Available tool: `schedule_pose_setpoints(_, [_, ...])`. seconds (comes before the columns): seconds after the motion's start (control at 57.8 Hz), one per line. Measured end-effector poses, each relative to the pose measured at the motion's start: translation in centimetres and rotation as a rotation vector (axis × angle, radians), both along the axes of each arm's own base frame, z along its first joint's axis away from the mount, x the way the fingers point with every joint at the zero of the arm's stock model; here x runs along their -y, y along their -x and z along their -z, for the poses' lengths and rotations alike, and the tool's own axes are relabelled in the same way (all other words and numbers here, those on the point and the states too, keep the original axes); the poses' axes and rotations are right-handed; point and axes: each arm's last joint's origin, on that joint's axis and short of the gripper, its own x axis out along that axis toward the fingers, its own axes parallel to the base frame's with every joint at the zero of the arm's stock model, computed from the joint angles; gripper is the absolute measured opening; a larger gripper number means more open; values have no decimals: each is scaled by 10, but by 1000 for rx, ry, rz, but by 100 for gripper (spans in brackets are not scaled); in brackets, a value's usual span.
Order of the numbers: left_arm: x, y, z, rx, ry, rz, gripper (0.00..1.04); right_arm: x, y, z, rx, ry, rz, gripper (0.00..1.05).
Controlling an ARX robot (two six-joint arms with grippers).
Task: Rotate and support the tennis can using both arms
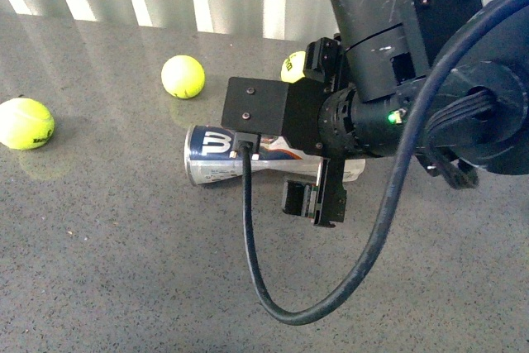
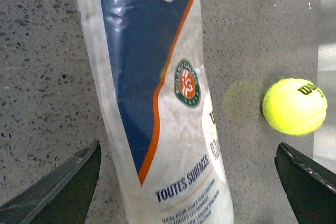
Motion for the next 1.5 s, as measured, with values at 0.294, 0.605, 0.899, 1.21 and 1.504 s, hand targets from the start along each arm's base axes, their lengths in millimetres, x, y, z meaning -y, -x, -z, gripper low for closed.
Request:
schedule_pose_setpoints(0.294, [0, 0, 0, 0, 0, 0, 98, 30, 24, -30, -18, -103, 78, 97])
schedule_pose_setpoints(0.605, [0, 0, 0, 0, 0, 0, 98, 86, 41, -63, 181, -325, 361, 97])
schedule_pose_setpoints(0.899, [0, 0, 0, 0, 0, 0, 98, 185, 54, -102, 518, -445, 908, 97])
schedule_pose_setpoints(1.21, [0, 0, 0, 0, 0, 0, 98, 201, 113, -177, 803, -693, 965, 97])
schedule_pose_setpoints(1.504, [0, 0, 0, 0, 0, 0, 98, 181, 172, -167, 434, -1072, 826, 59])
